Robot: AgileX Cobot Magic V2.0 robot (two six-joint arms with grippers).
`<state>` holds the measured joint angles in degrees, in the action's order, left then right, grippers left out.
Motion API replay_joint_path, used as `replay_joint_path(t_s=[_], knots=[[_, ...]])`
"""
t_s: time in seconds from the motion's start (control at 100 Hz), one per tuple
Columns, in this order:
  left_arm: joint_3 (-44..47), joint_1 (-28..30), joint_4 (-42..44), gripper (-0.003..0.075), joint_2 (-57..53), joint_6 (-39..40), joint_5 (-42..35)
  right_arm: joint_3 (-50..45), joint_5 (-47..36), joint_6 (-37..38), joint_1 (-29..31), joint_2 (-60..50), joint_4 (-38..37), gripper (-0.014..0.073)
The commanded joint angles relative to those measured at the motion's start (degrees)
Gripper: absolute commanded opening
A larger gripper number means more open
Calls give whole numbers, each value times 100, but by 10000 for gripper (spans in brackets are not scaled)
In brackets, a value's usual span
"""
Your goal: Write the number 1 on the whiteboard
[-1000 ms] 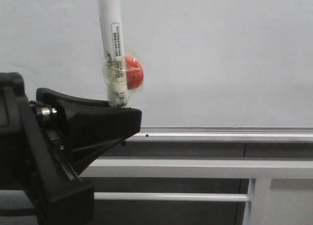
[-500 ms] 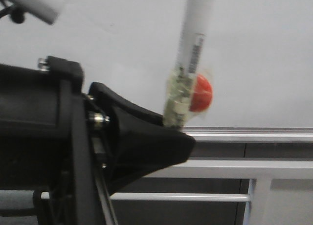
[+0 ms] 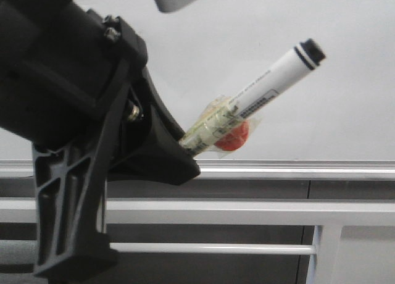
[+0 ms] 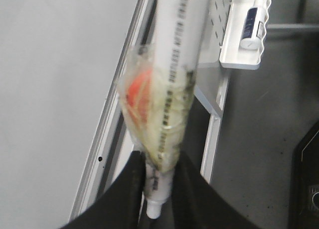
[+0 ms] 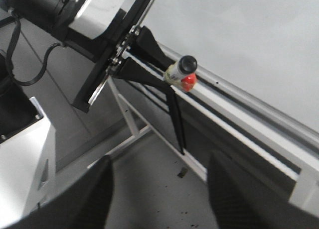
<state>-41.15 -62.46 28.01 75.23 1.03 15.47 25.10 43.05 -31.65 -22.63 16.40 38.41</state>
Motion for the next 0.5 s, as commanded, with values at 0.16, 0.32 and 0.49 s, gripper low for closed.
replay_joint_path(t_s=[0.16,0.32,0.49], knots=[[-511,-423,566,-20,-170,4,632,266,-1068,-116,-103,265,725,448],[-574,-478,878,-20,-179,4,931,311,-910,-868,-103,672,868,447],[-596,-478,957,-20,-179,4,921,714,-593,-1288,-103,1683,894,447]])
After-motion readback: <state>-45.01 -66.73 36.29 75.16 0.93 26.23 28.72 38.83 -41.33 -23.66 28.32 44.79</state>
